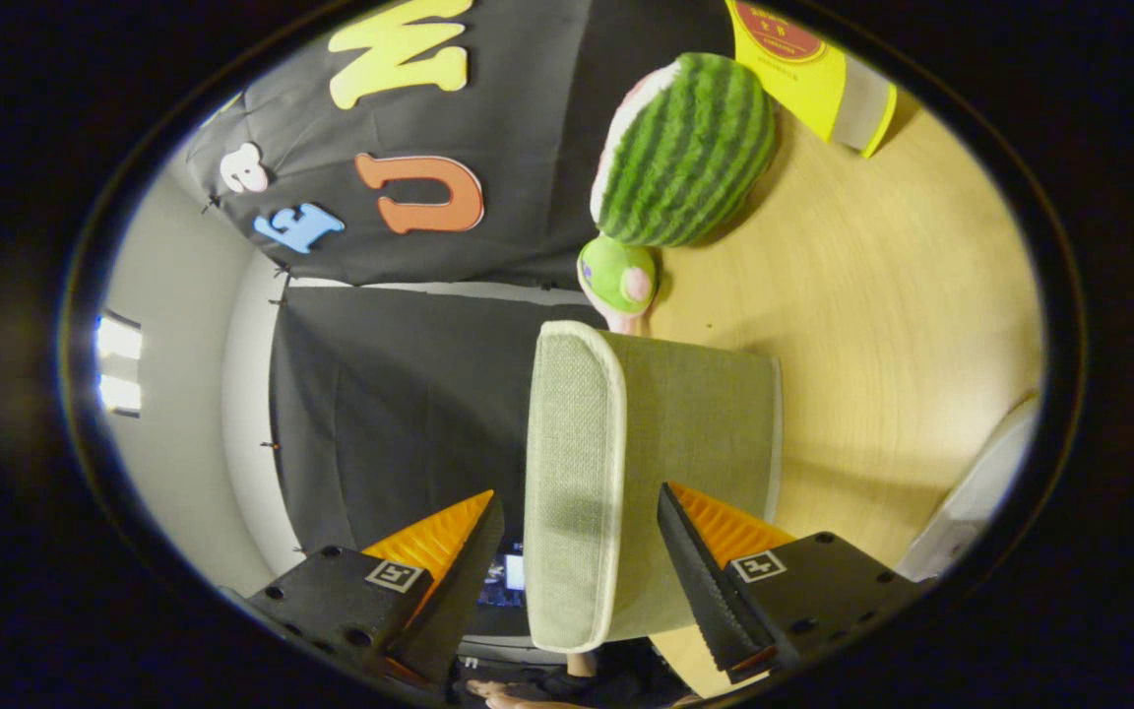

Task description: Open the storage box then place both shoes into the box .Put the left shoe in first, then the right shoe, with the right side of both shoes facing outward in a uniform manner.

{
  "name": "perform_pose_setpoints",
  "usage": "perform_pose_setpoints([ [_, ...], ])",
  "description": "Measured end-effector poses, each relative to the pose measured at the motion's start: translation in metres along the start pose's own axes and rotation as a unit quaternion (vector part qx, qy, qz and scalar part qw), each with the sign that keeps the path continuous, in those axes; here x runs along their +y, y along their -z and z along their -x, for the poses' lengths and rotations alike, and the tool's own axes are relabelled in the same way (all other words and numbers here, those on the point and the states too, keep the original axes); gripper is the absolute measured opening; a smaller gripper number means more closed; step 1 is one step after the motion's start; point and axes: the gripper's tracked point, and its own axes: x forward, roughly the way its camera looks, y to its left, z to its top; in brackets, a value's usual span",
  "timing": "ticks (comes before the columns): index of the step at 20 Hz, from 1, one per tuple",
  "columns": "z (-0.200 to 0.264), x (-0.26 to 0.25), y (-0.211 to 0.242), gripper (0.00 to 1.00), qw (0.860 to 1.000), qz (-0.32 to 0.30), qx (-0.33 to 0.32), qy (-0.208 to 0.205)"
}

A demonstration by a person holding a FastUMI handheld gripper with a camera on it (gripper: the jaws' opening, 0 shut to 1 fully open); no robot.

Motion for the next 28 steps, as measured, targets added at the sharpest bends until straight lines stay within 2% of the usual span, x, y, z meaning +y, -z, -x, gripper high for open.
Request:
perform_pose_setpoints([
  [2,-0.005,0.007,0.002,0.97,0.999,-0.023,0.016,-0.027],
  [5,-0.009,0.003,0.001,0.70,0.999,-0.025,0.018,-0.024],
  [8,-0.007,0.007,0.001,0.62,0.999,-0.019,0.028,-0.037],
  [10,-0.004,0.008,-0.001,0.50,0.999,-0.016,0.019,-0.033],
  [11,-0.004,0.008,0.001,0.41,0.999,-0.011,0.023,-0.032],
  [14,-0.006,0.011,0.004,0.32,0.999,-0.007,0.028,-0.031],
  [16,-0.009,0.011,0.007,0.23,0.999,-0.005,0.031,-0.026],
  [17,-0.008,0.014,0.005,0.12,0.999,-0.002,0.024,-0.029],
  [19,-0.003,0.024,0.004,0.05,0.999,0.020,0.010,-0.031],
  [28,0.001,0.094,0.015,0.05,0.998,0.054,-0.009,-0.033],
])
